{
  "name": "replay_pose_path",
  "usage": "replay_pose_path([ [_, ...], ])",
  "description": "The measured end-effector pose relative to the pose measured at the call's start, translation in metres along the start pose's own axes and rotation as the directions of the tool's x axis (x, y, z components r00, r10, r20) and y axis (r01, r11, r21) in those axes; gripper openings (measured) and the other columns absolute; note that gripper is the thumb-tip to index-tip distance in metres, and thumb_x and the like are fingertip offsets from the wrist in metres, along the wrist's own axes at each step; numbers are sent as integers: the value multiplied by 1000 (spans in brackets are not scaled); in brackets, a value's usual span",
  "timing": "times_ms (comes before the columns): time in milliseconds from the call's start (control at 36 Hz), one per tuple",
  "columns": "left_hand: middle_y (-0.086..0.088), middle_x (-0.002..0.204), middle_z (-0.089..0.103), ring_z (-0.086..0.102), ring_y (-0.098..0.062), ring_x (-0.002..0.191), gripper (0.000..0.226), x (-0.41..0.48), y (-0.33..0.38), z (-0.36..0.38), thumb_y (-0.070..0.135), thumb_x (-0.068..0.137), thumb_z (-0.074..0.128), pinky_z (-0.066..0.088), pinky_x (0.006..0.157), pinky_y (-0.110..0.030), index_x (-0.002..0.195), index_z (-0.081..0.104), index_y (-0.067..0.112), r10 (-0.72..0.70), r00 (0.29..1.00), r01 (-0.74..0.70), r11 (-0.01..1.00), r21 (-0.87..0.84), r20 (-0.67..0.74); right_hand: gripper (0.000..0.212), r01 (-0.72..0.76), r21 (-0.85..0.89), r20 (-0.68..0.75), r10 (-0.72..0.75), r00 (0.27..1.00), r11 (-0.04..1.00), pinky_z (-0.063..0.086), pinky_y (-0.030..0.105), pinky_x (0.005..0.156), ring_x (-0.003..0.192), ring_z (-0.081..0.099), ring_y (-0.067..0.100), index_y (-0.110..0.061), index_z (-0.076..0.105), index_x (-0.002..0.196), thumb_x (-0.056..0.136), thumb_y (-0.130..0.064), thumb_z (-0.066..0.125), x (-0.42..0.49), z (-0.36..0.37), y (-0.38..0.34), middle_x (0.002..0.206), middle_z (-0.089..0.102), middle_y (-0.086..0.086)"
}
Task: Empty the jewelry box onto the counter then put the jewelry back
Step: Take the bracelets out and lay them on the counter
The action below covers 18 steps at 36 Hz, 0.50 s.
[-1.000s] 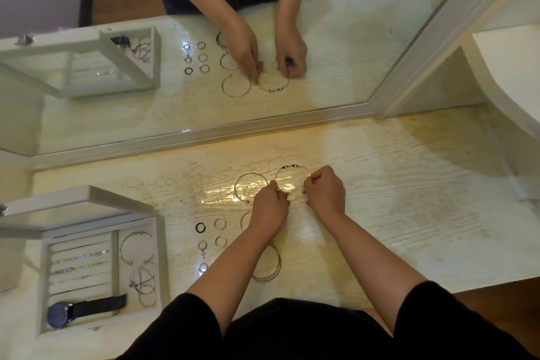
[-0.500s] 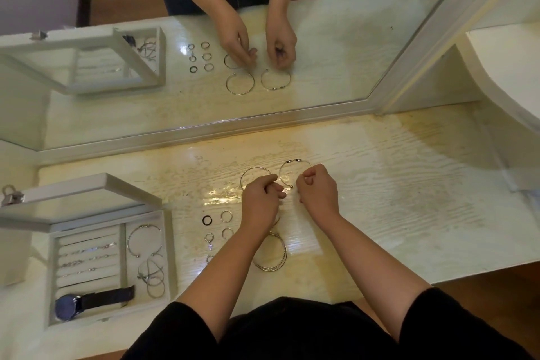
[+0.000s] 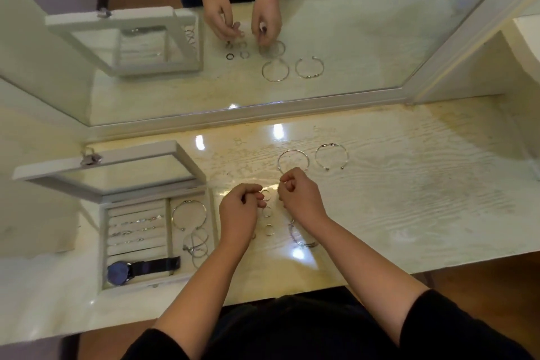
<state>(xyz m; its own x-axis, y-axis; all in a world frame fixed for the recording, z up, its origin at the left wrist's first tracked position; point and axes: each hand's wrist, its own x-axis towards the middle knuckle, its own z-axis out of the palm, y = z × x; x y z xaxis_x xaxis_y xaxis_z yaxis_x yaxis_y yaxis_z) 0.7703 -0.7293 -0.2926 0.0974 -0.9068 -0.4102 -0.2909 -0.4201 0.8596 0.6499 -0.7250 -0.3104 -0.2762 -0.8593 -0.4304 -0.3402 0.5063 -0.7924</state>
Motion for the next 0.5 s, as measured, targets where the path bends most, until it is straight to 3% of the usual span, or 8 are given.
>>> replay_pose_path([
  [194,5,72,62,58,3,57,30,-2,-23,-54,-3,87,39,44,58,-6,90,63,14,-35,991,30,999,-40,-132,12,89,-63,116,-81,990,994,37,9,49,59,47,4,-23,51,85,85,-11,52,-16,50,-14,62,48,-10],
  [278,5,75,61,59,-3,62,28,-2,-31,-72,0,89,39,46,57,-9,95,62,14,-52,982,42,997,-58,-183,13,96,-58,152,-87,985,994,36,11,45,57,47,5,-23,51,84,84,-10,51,-22,68,-21,61,48,-11],
  [333,6,75,61,59,-3,62,28,-1,-37,-84,1,90,39,46,53,-9,95,62,16,-63,976,52,997,-55,-211,13,107,-80,168,-92,982,991,37,15,52,59,47,5,-23,51,86,84,-10,52,-25,77,-25,61,48,-11],
  [389,6,73,61,59,-5,63,29,0,-42,-95,2,90,38,46,48,-13,95,62,17,-80,972,70,996,-52,-221,12,123,-101,177,-104,979,987,34,11,53,58,47,5,-22,52,87,84,-10,52,-27,85,-29,60,49,-11],
  [500,6,73,60,58,-5,63,27,2,-50,-111,1,91,38,45,53,-14,97,61,14,-87,968,79,996,-42,-234,11,139,-143,184,-111,977,980,35,20,53,55,45,3,-13,59,93,84,-11,52,-32,98,-37,57,48,-11],
])
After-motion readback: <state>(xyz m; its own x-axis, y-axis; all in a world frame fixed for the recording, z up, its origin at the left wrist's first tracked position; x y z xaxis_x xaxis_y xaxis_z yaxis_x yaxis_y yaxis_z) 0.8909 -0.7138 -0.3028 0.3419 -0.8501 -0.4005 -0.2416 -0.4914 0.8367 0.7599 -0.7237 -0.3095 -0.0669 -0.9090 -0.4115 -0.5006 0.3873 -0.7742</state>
